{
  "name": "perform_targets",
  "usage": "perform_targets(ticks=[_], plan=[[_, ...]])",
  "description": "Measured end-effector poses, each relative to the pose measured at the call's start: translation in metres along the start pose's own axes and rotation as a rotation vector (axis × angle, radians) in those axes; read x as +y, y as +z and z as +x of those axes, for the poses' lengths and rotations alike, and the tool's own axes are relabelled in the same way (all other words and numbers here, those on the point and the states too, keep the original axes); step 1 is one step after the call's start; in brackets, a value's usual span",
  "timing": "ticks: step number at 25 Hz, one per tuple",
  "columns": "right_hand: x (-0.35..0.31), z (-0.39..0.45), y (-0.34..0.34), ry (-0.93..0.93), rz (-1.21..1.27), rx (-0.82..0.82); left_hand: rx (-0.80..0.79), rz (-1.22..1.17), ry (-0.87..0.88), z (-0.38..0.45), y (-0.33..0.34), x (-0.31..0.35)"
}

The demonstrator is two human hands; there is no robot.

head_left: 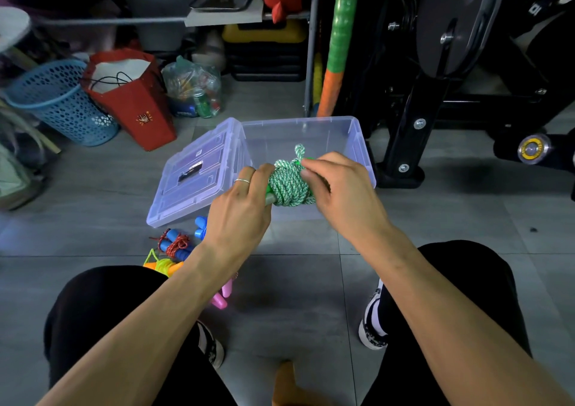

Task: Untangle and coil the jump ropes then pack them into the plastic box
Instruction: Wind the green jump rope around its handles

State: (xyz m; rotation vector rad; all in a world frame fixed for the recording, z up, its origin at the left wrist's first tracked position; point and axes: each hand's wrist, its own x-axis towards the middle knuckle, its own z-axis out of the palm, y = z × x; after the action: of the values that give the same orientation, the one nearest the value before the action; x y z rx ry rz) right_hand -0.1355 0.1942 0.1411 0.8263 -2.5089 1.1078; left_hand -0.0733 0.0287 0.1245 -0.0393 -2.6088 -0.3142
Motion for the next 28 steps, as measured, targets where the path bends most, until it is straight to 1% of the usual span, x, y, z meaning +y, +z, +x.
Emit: perform_targets(ticks=[2,9,11,17,19,21,24,26,28], plan=[[-0.003,-0.002,-0.001,-0.034,-0.050,-0.056,0.037,0.045,0.013,0.001,-0.001,-0.002],[0.002,0.008,-0.008,-0.030,-0.184,-0.110,0.112,0.090,0.150,0.000,0.002,0.004],[0.000,0.006,-0.008,-0.027,-0.189,-0.131,0.121,0.089,0.169,-0.001,0.003,0.003],[-0.005,0.001,-0.013,-0.113,-0.198,-0.043,0.140,0.044,0.173,0.000,-0.002,0.000],[-0.008,0.000,-0.010,-0.117,-0.233,-0.050,0.138,0.059,0.183,0.001,-0.001,0.001],[-0.013,-0.001,-0.006,-0.056,-0.265,-0.088,0.121,0.087,0.191,0.001,0.001,0.000],[-0.017,0.001,-0.006,0.151,-0.158,-0.140,0.080,0.118,0.228,0.000,0.004,-0.001],[-0.019,0.000,-0.007,0.216,-0.109,-0.130,0.079,0.124,0.257,-0.001,0.006,-0.002],[-0.019,-0.002,-0.002,0.249,-0.153,-0.147,0.094,0.118,0.283,0.000,0.007,-0.002]])
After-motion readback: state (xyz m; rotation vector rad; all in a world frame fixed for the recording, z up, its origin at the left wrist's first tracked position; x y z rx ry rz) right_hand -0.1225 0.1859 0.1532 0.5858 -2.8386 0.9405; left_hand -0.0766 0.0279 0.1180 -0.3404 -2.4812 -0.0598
